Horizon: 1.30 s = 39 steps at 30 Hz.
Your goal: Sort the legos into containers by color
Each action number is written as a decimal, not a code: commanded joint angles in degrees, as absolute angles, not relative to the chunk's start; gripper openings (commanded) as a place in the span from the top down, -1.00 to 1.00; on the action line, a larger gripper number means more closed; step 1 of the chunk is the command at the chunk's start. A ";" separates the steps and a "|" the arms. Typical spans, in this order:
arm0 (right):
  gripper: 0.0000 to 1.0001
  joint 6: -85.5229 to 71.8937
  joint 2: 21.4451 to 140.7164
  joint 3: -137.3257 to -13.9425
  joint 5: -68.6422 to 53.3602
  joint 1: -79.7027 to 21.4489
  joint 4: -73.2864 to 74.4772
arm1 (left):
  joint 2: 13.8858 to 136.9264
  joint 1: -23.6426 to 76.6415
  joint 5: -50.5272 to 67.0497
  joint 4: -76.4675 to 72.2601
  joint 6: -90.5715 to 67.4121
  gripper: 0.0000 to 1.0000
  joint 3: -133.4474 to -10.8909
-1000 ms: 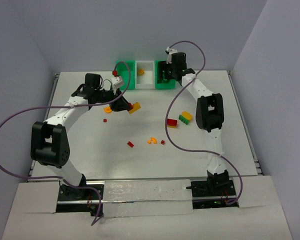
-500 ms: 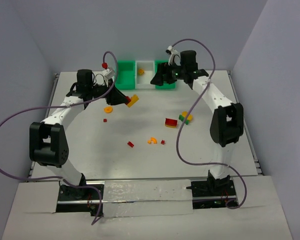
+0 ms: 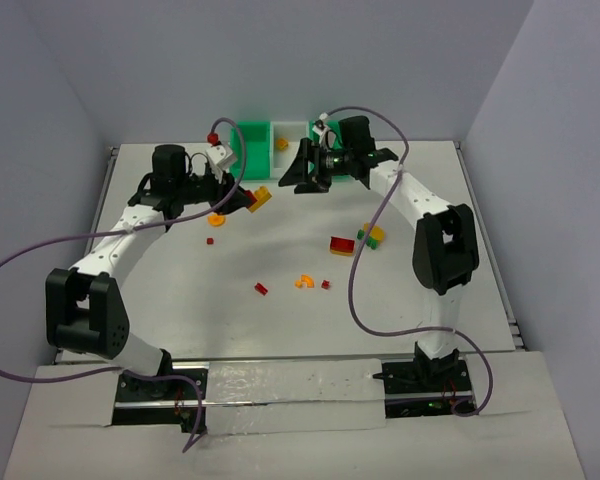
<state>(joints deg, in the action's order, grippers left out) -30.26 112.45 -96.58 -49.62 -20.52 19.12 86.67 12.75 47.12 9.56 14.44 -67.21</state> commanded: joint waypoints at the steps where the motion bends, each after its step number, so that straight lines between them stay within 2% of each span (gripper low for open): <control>1: -0.63 -37.76 113.90 -96.67 -55.11 -22.85 16.84 | 84.59 13.96 42.94 10.97 18.64 1.00 -66.61; 11: -0.63 -39.10 116.25 -97.72 -58.55 -25.53 14.95 | 85.41 15.83 41.72 11.42 19.95 1.00 -66.52; 16: -0.51 -38.15 118.10 -99.29 -57.82 -26.85 17.02 | 85.83 16.35 41.93 11.56 19.64 1.00 -67.73; 18: -0.39 -38.14 118.43 -99.43 -57.60 -26.92 17.16 | 85.84 16.37 42.12 11.63 19.49 1.00 -67.99; 20: -0.18 -38.26 119.02 -99.61 -57.14 -26.92 17.40 | 85.87 16.49 42.63 11.89 19.40 1.00 -68.29; 24: 0.34 -38.96 119.76 -99.79 -56.57 -26.89 16.91 | 85.84 16.96 42.45 12.19 18.87 1.00 -68.67; 25: 0.41 -39.12 119.79 -99.76 -56.55 -26.89 16.64 | 85.82 16.96 42.50 12.22 18.76 1.00 -68.73; 27: 0.76 -39.31 119.79 -99.58 -56.11 -26.81 16.23 | 85.72 16.96 42.60 12.30 18.72 1.00 -68.91; 28: 0.80 -39.37 119.82 -99.55 -55.82 -26.79 16.16 | 85.77 16.96 42.48 12.32 18.72 1.00 -68.93; 30: 1.00 -39.31 119.94 -99.31 -54.69 -26.72 16.12 | 85.69 16.96 42.13 12.39 18.72 1.00 -69.08; 39: 1.00 -30.66 119.79 -99.61 -39.81 -26.26 26.89 | 87.25 15.47 36.68 9.85 12.95 1.00 -75.72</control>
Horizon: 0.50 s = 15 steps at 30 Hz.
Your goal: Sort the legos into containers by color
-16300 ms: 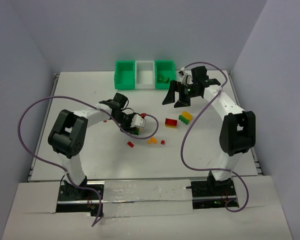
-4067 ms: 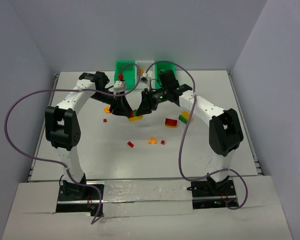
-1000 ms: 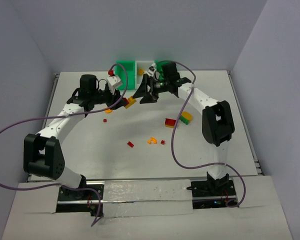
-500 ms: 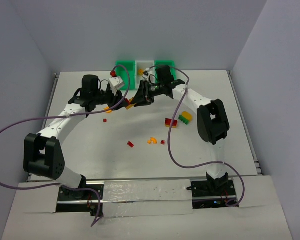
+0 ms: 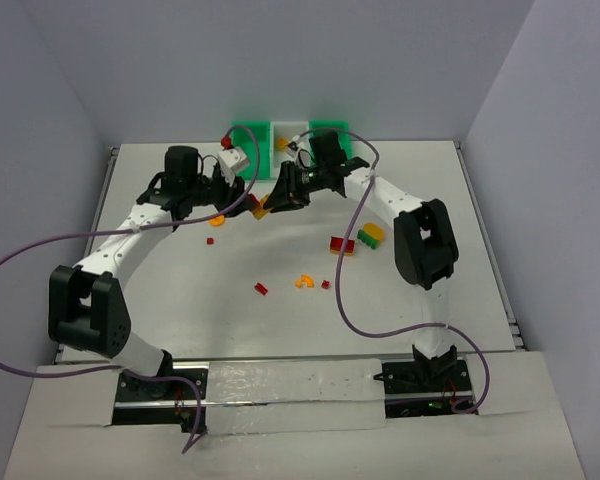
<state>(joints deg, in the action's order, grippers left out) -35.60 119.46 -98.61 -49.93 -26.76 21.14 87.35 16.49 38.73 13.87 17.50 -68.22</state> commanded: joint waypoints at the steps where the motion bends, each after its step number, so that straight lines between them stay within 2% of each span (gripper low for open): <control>1: 1.00 -30.50 119.68 -99.15 -37.81 -26.03 27.57 | 87.87 14.82 35.55 8.98 11.24 1.00 -77.37; 7: 1.00 -29.81 117.96 -96.80 -35.09 -23.46 28.39 | 95.62 14.24 27.73 -0.96 6.93 1.00 -83.67; 15: 1.00 -20.54 110.39 -97.15 -27.25 -22.76 28.88 | 118.21 14.30 19.15 -10.36 2.49 1.00 -100.84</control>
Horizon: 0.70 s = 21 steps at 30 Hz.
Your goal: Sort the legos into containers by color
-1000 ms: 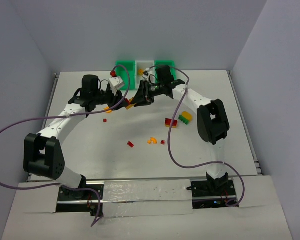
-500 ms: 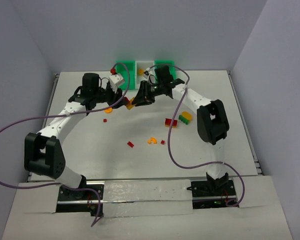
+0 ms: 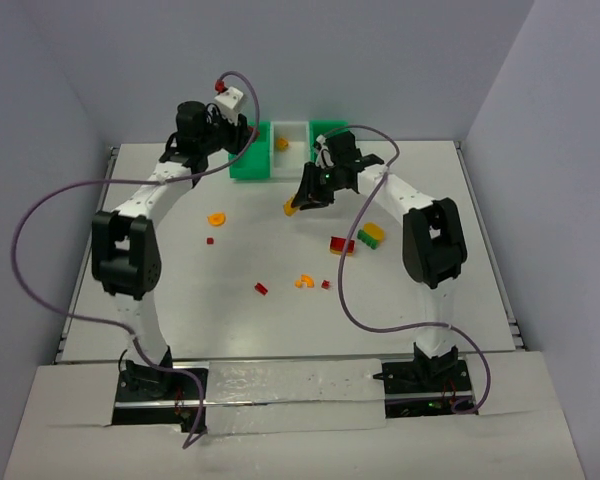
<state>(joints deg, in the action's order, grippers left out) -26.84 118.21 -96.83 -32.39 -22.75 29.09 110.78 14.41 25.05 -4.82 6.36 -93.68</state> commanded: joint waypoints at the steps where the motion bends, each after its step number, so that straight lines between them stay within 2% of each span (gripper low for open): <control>1: 1.00 -19.18 109.00 -96.81 -25.68 -22.76 28.61 | 121.47 14.41 18.03 -10.98 2.64 1.00 -103.63; 8: 1.00 -12.80 103.82 -95.64 -16.65 -22.84 26.55 | 133.90 14.68 10.37 -11.01 6.89 0.98 -115.65; 11: 1.00 -10.31 104.01 -97.89 -11.89 -22.91 25.10 | 136.47 14.62 8.99 -9.84 8.32 0.50 -117.87; 13: 1.00 -9.02 105.77 -101.17 -9.46 -23.03 24.52 | 136.22 14.59 8.62 -8.91 8.96 0.03 -117.69; 14: 1.00 -8.50 107.17 -103.27 -8.33 -23.05 24.45 | 135.64 14.56 8.74 -8.96 9.01 -0.35 -117.13; 15: 1.00 -7.91 109.05 -106.34 -7.14 -23.11 24.11 | 134.56 14.47 9.23 -8.95 9.07 -0.87 -115.68; 16: 1.00 -7.58 109.98 -108.66 -6.21 -23.12 23.59 | 133.57 14.33 9.89 -8.88 8.81 -0.98 -115.33; 21: 1.00 -7.68 118.22 -117.05 -5.17 -23.50 20.25 | 127.53 13.33 12.81 -6.90 5.71 -0.98 -114.01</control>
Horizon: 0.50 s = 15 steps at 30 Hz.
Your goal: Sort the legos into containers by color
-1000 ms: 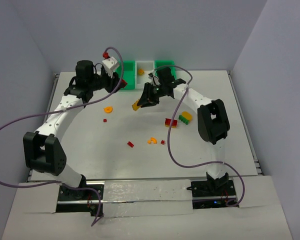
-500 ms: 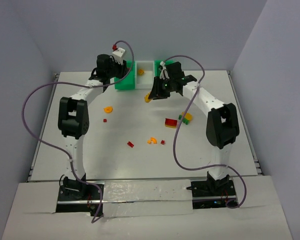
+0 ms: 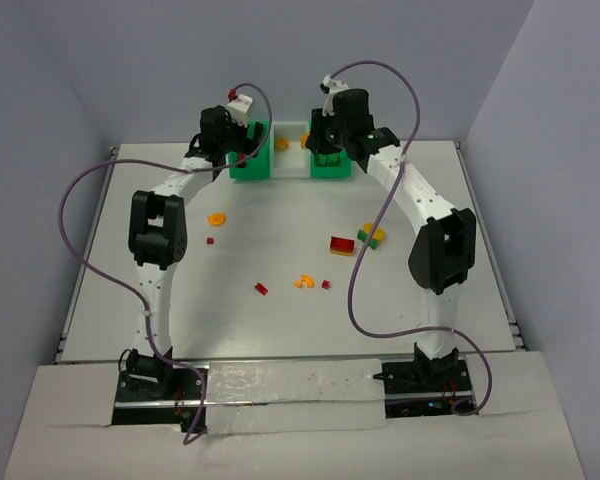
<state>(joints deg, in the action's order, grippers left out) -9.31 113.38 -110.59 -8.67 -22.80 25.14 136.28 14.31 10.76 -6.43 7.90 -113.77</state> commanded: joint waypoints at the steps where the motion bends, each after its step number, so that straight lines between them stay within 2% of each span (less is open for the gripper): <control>1: 1.00 -7.70 119.63 -119.26 -4.98 -23.62 19.36 | 125.26 12.87 14.29 -6.58 4.73 -0.98 -113.53; 6: 1.00 -5.85 127.99 -124.68 -4.43 -24.60 12.82 | 114.44 11.96 15.61 1.48 2.90 -0.99 -109.57; 11: 1.00 -3.66 135.57 -127.76 -2.09 -26.39 8.05 | 99.89 9.36 16.74 6.20 0.55 -0.98 -98.11; 15: 0.87 -2.20 138.44 -127.10 1.77 -27.33 2.55 | 93.76 6.49 17.65 13.36 -5.54 -0.99 -92.19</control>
